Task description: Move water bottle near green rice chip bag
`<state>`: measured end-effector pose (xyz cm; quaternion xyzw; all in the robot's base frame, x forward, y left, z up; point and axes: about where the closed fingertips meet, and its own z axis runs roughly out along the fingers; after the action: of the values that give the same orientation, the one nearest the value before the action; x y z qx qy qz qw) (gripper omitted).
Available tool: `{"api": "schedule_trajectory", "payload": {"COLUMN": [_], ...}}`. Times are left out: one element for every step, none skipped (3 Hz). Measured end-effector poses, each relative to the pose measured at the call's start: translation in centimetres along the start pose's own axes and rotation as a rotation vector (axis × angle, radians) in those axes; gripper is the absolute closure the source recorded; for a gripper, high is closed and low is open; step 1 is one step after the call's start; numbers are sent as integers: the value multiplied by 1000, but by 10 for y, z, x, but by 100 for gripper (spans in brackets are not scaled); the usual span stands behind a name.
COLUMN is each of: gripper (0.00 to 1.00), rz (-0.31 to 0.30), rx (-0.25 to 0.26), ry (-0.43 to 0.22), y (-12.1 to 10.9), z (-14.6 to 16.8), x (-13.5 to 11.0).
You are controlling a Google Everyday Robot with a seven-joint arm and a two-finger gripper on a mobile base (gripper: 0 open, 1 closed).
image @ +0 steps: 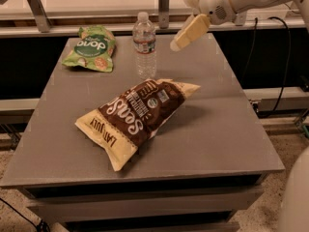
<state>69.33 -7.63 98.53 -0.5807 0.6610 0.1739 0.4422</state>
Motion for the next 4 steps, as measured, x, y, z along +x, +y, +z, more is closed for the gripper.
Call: {"api": "schedule_trajectory", "payload": {"gripper": [0,0,0,17], "rz": [14,46,60,66], "rx": [6,-20,-70,-115], "ry": [20,-15,-28,-42], "y": [-7,-1,10,20], "z": [32,65,93,110], "x": [4,-4,-6,-7]}}
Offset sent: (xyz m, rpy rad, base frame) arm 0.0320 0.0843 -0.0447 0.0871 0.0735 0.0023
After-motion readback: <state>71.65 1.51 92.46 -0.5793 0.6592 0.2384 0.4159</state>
